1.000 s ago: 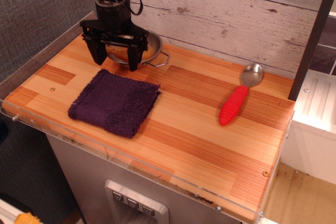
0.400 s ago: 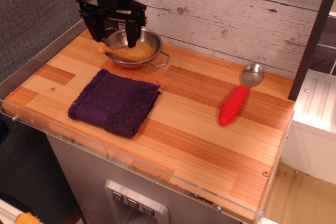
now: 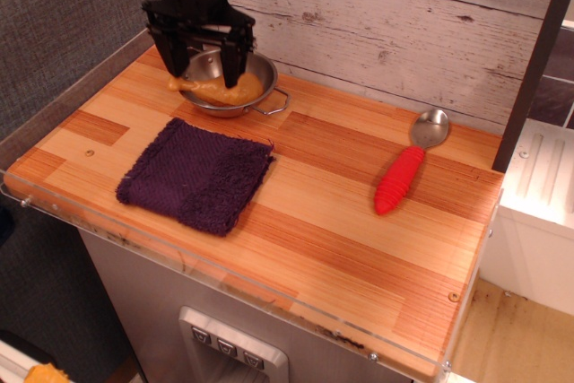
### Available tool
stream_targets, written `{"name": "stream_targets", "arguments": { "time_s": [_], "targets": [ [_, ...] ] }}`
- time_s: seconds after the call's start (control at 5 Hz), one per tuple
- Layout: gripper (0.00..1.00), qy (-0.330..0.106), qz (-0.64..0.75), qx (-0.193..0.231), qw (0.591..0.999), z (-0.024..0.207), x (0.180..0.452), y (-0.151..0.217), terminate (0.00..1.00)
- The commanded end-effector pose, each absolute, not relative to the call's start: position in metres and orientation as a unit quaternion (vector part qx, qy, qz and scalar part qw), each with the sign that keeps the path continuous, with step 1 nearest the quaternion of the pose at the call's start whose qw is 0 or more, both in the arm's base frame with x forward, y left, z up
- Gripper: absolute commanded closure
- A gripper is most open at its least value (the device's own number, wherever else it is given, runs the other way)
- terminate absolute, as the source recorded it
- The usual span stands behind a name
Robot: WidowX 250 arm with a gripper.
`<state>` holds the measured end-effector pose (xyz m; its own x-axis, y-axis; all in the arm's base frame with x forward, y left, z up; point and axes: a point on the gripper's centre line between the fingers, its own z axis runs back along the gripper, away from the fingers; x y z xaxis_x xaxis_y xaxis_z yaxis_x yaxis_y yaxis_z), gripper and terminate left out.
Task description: Move the chicken leg to the left of the spoon.
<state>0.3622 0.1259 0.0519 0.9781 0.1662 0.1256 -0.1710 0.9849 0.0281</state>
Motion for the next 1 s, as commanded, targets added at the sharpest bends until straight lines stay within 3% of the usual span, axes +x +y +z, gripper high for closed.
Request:
{"name": "stream_targets", "arguments": {
  "time_s": [0.0, 0.2, 0.8],
  "targets": [
    [0.00, -0.056, 0.074, 0.018, 0.996, 0.050, 0.363, 0.126, 0.00],
    [0.00, -0.042, 0.075, 0.014, 0.996, 0.043, 0.358, 0.126, 0.00],
    [0.00, -0.051, 0.089, 0.029, 0.994, 0.070, 0.361, 0.146, 0.00]
  ]
}}
